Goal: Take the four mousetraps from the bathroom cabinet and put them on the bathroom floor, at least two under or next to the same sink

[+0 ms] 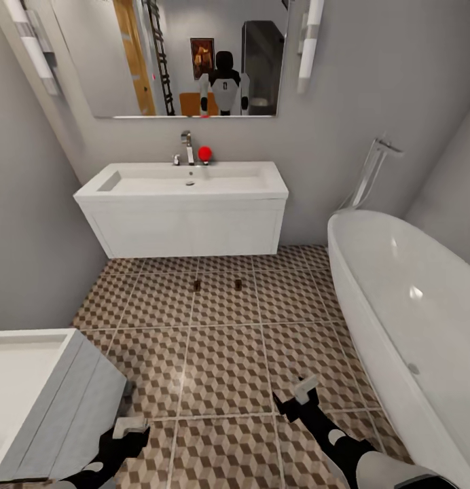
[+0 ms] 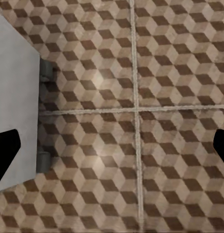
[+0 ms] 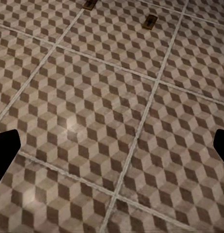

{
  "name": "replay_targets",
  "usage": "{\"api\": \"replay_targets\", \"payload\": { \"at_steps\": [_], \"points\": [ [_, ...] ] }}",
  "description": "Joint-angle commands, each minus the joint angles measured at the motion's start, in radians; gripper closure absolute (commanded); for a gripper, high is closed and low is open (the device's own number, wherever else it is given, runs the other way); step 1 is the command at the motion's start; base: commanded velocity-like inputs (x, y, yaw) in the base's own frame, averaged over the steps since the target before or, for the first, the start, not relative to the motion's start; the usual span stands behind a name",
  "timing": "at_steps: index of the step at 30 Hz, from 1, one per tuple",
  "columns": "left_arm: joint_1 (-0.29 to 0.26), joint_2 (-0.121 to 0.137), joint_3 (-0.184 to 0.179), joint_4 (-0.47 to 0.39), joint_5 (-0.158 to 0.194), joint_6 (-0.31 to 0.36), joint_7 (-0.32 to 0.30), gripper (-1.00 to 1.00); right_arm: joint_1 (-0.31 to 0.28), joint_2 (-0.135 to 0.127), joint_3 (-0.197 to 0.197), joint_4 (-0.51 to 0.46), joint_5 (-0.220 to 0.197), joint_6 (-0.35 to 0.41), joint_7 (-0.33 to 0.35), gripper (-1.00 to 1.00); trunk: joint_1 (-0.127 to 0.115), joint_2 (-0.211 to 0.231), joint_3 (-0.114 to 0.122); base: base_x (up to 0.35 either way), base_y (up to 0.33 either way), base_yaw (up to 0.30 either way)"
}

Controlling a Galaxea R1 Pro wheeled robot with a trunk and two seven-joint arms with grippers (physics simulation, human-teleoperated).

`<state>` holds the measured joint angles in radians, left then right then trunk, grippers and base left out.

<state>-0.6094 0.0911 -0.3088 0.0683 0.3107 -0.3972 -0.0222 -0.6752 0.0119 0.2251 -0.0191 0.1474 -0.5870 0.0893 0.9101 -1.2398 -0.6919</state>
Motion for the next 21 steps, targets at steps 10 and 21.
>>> {"api": "replay_targets", "payload": {
  "at_steps": [10, 21],
  "points": [
    [0.173, 0.060, -0.007, 0.005, 0.010, -0.169, 0.000, -1.00, 0.098, 0.005, -0.007, 0.001, 0.007, -0.040, -0.078, -1.00, -0.038, 0.070, 0.031, 0.000, 0.000, 0.000],
    [0.201, 0.061, -0.007, 0.005, 0.010, -0.179, 0.001, -1.00, 0.129, 0.005, -0.008, 0.001, -0.020, -0.040, -0.120, -1.00, -0.081, 0.147, 0.065, 0.000, 0.000, 0.000]
  ]
}}
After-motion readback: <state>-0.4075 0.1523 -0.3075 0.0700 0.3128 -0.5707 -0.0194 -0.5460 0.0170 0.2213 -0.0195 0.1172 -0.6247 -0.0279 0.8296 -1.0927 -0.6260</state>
